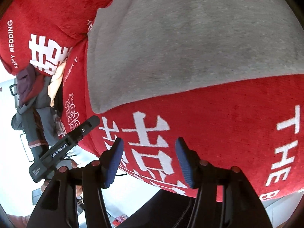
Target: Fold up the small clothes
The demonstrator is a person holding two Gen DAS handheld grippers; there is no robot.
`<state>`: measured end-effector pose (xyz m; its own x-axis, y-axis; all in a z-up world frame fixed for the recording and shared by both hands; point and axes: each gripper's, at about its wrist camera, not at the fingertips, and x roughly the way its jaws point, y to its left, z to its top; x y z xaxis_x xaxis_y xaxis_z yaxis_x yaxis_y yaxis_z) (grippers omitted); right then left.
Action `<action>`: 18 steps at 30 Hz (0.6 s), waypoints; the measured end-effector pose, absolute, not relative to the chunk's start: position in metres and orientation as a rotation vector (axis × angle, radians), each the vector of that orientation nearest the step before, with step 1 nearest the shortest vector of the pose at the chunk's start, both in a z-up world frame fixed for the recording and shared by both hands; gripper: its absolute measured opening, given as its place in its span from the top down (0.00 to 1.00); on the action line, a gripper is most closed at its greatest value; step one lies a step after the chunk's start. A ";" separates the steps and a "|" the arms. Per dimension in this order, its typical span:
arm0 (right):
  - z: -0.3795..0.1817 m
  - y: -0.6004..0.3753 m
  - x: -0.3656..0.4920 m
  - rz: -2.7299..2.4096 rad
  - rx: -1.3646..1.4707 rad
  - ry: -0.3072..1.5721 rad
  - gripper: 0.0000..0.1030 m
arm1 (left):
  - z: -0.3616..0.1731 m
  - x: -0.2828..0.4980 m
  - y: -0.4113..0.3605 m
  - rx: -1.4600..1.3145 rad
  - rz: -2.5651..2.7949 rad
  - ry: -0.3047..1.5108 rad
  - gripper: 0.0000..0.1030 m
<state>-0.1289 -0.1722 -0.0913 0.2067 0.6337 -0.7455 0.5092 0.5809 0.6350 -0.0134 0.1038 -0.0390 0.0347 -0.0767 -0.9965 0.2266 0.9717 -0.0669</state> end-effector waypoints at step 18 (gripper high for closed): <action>-0.105 -0.200 -0.130 0.117 1.178 1.357 0.38 | -0.058 -0.027 0.035 -0.142 -0.249 1.572 0.02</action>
<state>-0.1300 -0.2001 -0.1047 0.2975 0.6687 -0.6814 0.5419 0.4694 0.6972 -0.0273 0.0346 -0.0585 -0.0192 -0.2451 -0.9693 0.0660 0.9671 -0.2458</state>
